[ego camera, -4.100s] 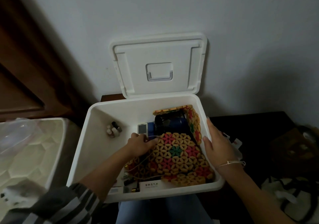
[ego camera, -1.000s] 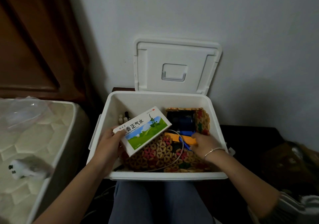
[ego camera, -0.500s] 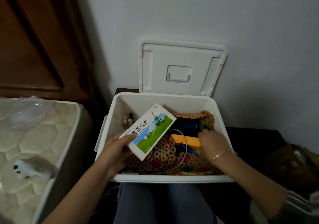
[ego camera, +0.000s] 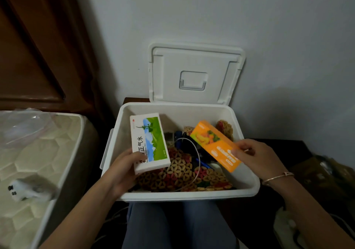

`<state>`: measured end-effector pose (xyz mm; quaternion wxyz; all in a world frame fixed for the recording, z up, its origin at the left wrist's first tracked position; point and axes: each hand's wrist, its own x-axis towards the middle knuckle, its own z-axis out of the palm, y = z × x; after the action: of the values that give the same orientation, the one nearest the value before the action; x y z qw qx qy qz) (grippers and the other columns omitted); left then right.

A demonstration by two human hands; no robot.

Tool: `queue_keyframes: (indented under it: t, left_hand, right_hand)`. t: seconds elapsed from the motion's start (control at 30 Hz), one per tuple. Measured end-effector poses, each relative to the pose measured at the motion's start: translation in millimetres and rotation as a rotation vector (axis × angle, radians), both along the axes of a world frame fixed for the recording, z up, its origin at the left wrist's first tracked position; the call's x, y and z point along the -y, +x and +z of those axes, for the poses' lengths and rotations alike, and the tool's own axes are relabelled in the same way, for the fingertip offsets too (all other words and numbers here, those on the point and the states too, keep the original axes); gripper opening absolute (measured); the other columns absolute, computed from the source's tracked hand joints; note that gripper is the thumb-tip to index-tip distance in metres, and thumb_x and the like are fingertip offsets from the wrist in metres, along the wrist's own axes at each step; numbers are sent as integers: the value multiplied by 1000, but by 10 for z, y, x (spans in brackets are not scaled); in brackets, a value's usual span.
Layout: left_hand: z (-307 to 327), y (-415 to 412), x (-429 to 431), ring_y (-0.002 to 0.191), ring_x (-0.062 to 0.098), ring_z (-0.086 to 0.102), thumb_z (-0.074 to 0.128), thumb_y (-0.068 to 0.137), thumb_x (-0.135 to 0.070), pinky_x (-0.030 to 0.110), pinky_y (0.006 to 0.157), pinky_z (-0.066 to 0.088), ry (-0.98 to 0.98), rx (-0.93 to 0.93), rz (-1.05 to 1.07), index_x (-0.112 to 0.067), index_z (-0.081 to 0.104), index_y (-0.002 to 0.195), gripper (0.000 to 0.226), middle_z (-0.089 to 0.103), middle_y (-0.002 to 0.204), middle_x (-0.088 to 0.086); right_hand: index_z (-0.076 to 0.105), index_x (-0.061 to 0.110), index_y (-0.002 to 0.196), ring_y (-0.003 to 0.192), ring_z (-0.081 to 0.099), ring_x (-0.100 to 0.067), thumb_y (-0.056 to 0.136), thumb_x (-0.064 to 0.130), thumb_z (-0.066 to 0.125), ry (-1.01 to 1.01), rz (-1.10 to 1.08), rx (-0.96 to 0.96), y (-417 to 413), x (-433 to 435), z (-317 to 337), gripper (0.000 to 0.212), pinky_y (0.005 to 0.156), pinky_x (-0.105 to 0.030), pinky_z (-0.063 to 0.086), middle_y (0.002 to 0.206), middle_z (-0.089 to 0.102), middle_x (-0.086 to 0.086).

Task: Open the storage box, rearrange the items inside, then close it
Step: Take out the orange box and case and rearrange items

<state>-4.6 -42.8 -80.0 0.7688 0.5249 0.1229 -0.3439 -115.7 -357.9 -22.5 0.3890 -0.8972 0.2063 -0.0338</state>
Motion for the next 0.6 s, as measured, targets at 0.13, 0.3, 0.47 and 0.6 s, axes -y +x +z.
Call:
queue_keyframes:
  t: [0.13, 0.3, 0.47, 0.6]
  left_hand:
    - [92, -47, 96, 84, 24, 75, 49, 87, 5, 28, 58, 59, 10, 22, -74, -7, 61, 118, 35, 74, 104, 13]
    - [145, -165, 410, 88, 19, 74, 51, 98, -28, 29, 62, 59, 37, 53, -91, -18, 65, 118, 26, 75, 106, 8]
    - [156, -201, 507, 101, 20, 71, 67, 82, -51, 34, 81, 55, 102, 166, -140, -24, 67, 116, 43, 74, 109, 4]
    - [127, -189, 452, 95, 19, 73, 73, 75, -44, 24, 64, 57, 89, 152, -55, -22, 65, 119, 50, 75, 107, 4]
  right_hand:
    - [69, 17, 94, 71, 70, -10, 87, 22, 64, 565, -129, 23, 85, -281, -44, 10, 58, -18, 53, 79, 73, 1]
    - [67, 14, 91, 72, 71, -14, 91, 30, 58, 634, 19, -59, 282, -860, -195, 18, 61, -22, 56, 81, 73, -2]
    - [64, 15, 91, 59, 66, -9, 92, 41, 53, 404, 212, -127, 388, -1038, -287, 29, 54, -19, 52, 71, 69, 0]
    - [69, 12, 89, 71, 67, -11, 91, 46, 51, 150, 234, -165, 391, -646, -309, 38, 67, -31, 55, 79, 70, 0]
